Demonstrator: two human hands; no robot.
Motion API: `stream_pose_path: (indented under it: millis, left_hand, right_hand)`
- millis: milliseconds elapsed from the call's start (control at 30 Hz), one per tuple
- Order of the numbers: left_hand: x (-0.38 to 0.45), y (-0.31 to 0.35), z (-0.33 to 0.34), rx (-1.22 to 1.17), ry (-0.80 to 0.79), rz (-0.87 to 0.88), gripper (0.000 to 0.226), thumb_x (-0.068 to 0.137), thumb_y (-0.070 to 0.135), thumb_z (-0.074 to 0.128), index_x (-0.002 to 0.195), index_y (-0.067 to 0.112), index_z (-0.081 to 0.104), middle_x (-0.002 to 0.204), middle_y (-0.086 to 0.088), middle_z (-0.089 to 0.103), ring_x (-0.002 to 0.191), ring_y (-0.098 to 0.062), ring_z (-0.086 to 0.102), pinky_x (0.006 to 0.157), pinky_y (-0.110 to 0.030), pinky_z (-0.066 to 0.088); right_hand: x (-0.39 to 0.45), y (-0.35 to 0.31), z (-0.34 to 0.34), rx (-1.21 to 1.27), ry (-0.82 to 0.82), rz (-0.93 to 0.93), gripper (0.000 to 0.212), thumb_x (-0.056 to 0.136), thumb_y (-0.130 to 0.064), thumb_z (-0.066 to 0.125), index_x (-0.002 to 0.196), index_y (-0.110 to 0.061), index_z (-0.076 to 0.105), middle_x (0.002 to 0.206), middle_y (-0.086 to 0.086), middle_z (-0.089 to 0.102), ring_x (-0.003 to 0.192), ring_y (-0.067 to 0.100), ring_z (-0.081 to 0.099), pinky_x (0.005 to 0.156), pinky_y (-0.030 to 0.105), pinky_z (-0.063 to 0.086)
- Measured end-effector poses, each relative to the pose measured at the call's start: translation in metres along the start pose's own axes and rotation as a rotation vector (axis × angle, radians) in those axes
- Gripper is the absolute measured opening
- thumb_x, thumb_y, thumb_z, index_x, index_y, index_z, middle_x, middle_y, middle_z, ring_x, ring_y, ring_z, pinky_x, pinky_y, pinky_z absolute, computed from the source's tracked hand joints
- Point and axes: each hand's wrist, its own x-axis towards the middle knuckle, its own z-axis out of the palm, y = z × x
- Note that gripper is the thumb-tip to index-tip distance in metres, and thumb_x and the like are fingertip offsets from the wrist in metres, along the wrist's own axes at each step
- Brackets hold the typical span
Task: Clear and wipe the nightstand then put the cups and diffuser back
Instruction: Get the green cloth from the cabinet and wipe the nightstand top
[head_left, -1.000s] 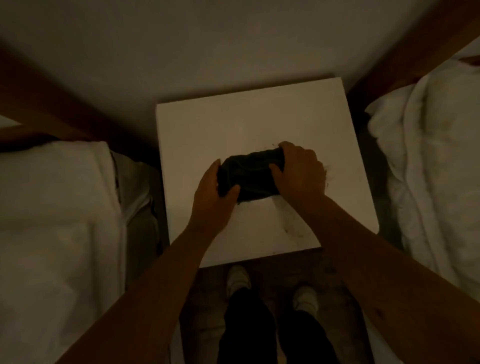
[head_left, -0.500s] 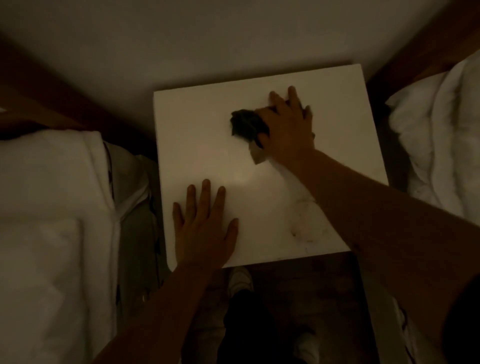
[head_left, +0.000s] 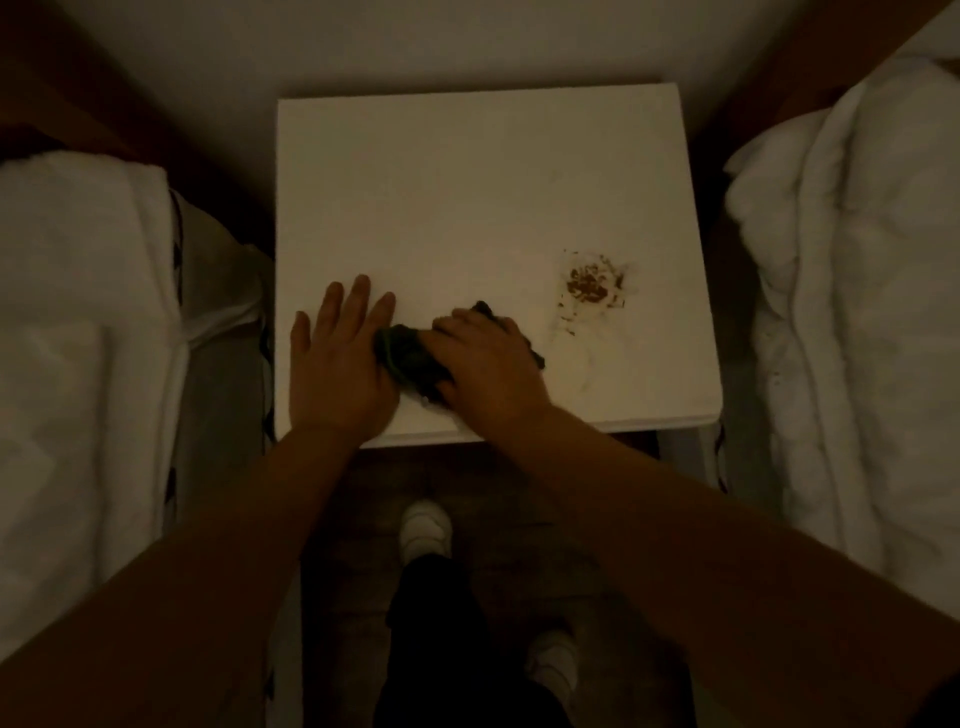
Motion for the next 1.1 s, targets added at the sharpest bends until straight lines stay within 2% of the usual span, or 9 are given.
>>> stream_pose_path:
  millis: [67,167,333,433,567,700,867,1000,1100]
  left_hand:
    - [0.002,0.002,-0.001,-0.01,0.019,0.002,0.055,0.095,0.032,0.039,0.149,0.024,0.028,0.16,-0.006,0.018,0.147,-0.028,0.011,0.116,-0.055,0.008]
    - [0.003,0.002,0.0,-0.02,0.048,-0.011,0.053,0.095,0.034,0.033,0.147,0.024,0.031,0.159,-0.006,0.022,0.146,-0.028,0.014,0.115,-0.056,0.01]
    - [0.004,-0.001,0.002,-0.008,0.059,0.004,0.054,0.095,0.038,0.033,0.147,0.025,0.03,0.159,-0.006,0.021,0.146,-0.027,0.013,0.115,-0.055,0.01]
    - [0.004,0.0,0.001,-0.012,0.055,0.009,0.055,0.094,0.039,0.033,0.147,0.024,0.031,0.158,-0.007,0.022,0.146,-0.027,0.014,0.115,-0.056,0.011]
    - [0.004,0.002,-0.001,-0.026,0.038,0.001,0.056,0.093,0.039,0.032,0.147,0.024,0.031,0.158,-0.007,0.022,0.146,-0.028,0.014,0.115,-0.057,0.011]
    - [0.002,0.002,-0.001,-0.038,0.038,0.006,0.056,0.093,0.039,0.032,0.147,0.024,0.031,0.159,-0.007,0.02,0.147,-0.027,0.012,0.115,-0.057,0.01]
    - [0.0,0.001,-0.001,-0.04,0.054,-0.002,0.057,0.093,0.04,0.031,0.147,0.024,0.032,0.159,-0.007,0.021,0.146,-0.027,0.013,0.116,-0.056,0.009]
    - [0.0,-0.001,0.002,-0.039,0.062,0.01,0.056,0.094,0.04,0.032,0.147,0.023,0.032,0.158,-0.007,0.022,0.146,-0.028,0.014,0.115,-0.057,0.011]
    - [0.002,0.0,0.001,-0.032,0.06,0.016,0.056,0.094,0.04,0.032,0.147,0.023,0.032,0.158,-0.008,0.022,0.146,-0.029,0.014,0.115,-0.057,0.011]
  right_hand:
    - [0.013,0.017,-0.018,-0.003,-0.019,-0.076,0.048,0.077,-0.027,0.072,0.122,-0.018,0.06,0.108,0.005,0.064,0.102,0.026,0.057,0.086,0.038,0.042]
    - [0.048,0.076,-0.056,0.122,0.229,0.126,0.034,0.085,-0.034,0.059,0.116,-0.02,0.06,0.107,0.006,0.063,0.099,0.026,0.059,0.086,0.04,0.05]
    - [0.061,0.174,-0.084,-0.189,0.223,0.62,0.055,0.093,-0.04,0.045,0.144,-0.025,0.037,0.147,0.008,0.041,0.14,0.032,0.027,0.111,0.055,0.024]
    - [0.053,0.161,-0.073,-0.147,0.23,0.521,0.053,0.094,-0.035,0.045,0.144,-0.019,0.039,0.142,0.011,0.047,0.136,0.032,0.034,0.108,0.052,0.031]
    - [0.028,0.091,-0.056,-0.003,0.238,0.338,0.038,0.086,-0.032,0.048,0.117,-0.015,0.062,0.105,0.011,0.063,0.099,0.03,0.056,0.076,0.035,0.042]
    - [0.002,0.044,-0.04,0.062,-0.044,0.041,0.049,0.086,-0.025,0.062,0.134,-0.018,0.053,0.124,0.008,0.06,0.111,0.027,0.055,0.084,0.035,0.042]
    - [0.022,0.129,-0.092,0.111,0.23,0.38,0.056,0.092,-0.038,0.055,0.145,-0.024,0.04,0.139,0.009,0.053,0.126,0.031,0.049,0.107,0.04,0.035]
    - [0.008,0.173,-0.088,-0.276,0.118,0.45,0.054,0.097,-0.037,0.04,0.146,-0.016,0.035,0.144,0.014,0.046,0.131,0.034,0.039,0.108,0.053,0.029]
    - [0.002,0.132,-0.063,-0.174,0.234,0.44,0.05,0.093,-0.031,0.049,0.138,-0.01,0.046,0.131,0.017,0.055,0.118,0.036,0.05,0.1,0.049,0.039]
